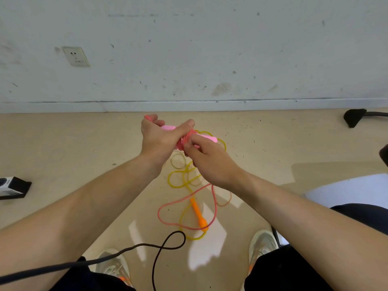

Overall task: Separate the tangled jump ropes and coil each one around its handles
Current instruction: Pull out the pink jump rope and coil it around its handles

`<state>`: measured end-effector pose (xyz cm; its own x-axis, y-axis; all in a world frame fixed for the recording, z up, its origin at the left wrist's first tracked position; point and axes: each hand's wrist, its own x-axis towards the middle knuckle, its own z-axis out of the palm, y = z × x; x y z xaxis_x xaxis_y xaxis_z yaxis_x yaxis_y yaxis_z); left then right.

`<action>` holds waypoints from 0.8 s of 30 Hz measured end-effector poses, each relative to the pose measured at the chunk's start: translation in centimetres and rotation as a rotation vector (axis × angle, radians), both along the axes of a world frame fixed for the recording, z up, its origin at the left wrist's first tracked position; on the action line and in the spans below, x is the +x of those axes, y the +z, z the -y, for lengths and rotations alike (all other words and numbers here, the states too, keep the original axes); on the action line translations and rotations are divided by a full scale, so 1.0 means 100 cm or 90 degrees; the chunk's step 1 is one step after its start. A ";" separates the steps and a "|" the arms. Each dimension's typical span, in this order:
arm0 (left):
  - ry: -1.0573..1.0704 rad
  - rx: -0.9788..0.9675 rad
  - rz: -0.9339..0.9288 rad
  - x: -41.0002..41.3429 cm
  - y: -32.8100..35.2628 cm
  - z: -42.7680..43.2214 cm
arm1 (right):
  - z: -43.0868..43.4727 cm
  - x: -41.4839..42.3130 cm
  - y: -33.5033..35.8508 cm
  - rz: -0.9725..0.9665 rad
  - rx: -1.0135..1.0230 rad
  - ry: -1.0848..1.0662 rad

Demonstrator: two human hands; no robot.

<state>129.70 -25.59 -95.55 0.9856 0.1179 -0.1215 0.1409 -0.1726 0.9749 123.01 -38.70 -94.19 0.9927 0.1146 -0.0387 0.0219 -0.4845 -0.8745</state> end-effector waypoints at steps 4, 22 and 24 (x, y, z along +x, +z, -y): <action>-0.034 -0.013 -0.027 0.001 0.004 -0.001 | 0.000 -0.002 0.002 0.050 -0.061 0.018; -0.016 -0.152 -0.175 0.013 0.019 -0.019 | 0.015 0.003 -0.022 -0.109 0.005 -0.043; -0.085 -0.161 -0.188 0.013 0.022 -0.025 | 0.024 0.007 -0.020 -0.094 -0.045 -0.023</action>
